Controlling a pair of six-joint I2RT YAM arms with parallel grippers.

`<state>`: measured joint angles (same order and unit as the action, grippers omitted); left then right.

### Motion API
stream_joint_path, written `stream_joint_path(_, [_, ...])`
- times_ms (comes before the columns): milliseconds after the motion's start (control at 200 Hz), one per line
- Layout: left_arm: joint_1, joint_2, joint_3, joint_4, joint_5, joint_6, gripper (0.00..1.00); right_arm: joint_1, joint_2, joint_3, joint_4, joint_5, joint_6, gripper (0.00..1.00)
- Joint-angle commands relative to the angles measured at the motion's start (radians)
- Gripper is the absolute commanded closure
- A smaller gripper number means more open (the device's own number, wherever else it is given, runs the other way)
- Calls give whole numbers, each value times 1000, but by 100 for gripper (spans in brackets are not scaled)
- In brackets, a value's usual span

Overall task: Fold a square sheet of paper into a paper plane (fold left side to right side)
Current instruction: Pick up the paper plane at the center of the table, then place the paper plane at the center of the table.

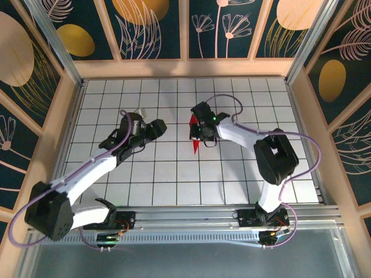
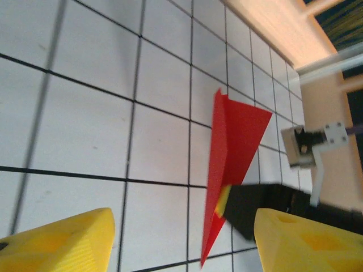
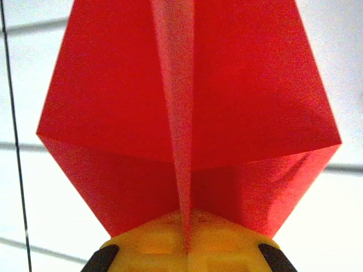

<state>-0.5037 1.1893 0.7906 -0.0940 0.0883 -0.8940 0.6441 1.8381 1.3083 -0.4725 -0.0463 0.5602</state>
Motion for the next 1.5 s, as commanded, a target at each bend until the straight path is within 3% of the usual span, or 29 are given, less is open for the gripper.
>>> stream_joint_path(0, [-1, -64, -25, -204, -116, 71, 33, -54, 94, 118, -125, 39, -86, 100])
stream_joint_path(195, [-1, -124, -92, -250, -124, 82, 33, -92, 307, 391, -266, 85, -144, 100])
stream_joint_path(515, [-1, -75, -102, -244, -100, 104, 33, -123, 552, 712, -429, 105, -186, 100])
stream_joint_path(631, [-1, -53, -101, -231, -86, 104, 33, -124, 563, 715, -416, 81, -185, 100])
stream_joint_path(1141, [-1, -22, -96, -222, -88, 103, 33, -138, 550, 643, -370, 68, -193, 69])
stream_joint_path(1496, [-1, -7, -53, -217, -106, 123, 31, -135, 488, 607, -370, 67, -225, 55])
